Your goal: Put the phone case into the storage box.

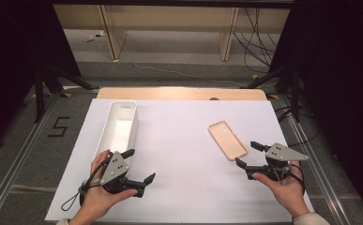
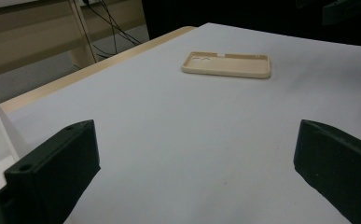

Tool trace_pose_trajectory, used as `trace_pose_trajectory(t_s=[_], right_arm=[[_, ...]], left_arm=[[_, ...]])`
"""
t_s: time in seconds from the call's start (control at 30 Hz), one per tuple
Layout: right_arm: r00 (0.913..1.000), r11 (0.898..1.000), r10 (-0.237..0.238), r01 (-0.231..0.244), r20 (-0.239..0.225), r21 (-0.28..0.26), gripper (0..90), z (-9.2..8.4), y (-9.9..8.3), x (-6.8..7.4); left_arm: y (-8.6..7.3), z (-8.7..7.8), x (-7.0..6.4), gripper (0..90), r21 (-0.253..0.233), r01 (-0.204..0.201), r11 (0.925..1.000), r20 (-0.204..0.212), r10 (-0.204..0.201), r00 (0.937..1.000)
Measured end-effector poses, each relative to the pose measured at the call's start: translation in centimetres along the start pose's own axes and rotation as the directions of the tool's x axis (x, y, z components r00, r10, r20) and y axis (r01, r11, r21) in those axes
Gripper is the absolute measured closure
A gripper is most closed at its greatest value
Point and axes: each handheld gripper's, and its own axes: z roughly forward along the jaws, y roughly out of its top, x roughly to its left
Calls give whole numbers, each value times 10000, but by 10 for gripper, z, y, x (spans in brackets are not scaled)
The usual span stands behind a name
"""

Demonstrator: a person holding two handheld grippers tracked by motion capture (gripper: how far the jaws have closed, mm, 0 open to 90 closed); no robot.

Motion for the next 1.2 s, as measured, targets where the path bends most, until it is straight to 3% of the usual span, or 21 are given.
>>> trace_pose_trajectory(t_s=[0.33, 0.43, 0.47, 0.5, 0.6, 0.67, 0.7, 0.93, 1.2], right_arm=[[10000, 10000, 32, -32, 39, 66, 192, 2, 0, -3], [9997, 9999, -59, 56, 242, 107, 269, 3, 1, -7], [9994, 9998, -87, 81, 340, 177, 318, 4, 2, -8], [9984, 9996, -188, 175, 530, 237, 484, 5, 4, -13], [9982, 9988, -105, 76, 597, 476, 718, 7, 7, -22], [9980, 9986, -99, 66, 619, 531, 761, 8, 7, -24], [9963, 9967, -90, 20, 860, 812, 863, 11, 7, -29], [9907, 9863, 218, -433, 1346, 1593, 900, 26, 5, -47], [9829, 9501, 616, -1110, 1732, 2916, 900, 49, -6, -67]], left_arm=[[1, 0, -1, 0, -27, 22, 10000, -37, -22, 10000], [0, -1, -1, 0, -33, 0, 10000, -43, 0, 10000], [1, -1, -1, 0, -39, -20, 10000, -48, 20, 10000], [1, -1, -1, 0, -47, -40, 10000, -42, 40, 10000], [0, -3, -1, 0, -36, -89, 10000, -60, 89, 9999], [0, -3, -1, 0, -49, -82, 10000, -73, 82, 9999], [1, -2, -1, 0, -57, -78, 10000, -84, 77, 9999], [1, -2, -2, 0, -23, -138, 9999, -63, 138, 9999], [1, -2, -2, 0, -24, -125, 9999, -59, 125, 9999]])
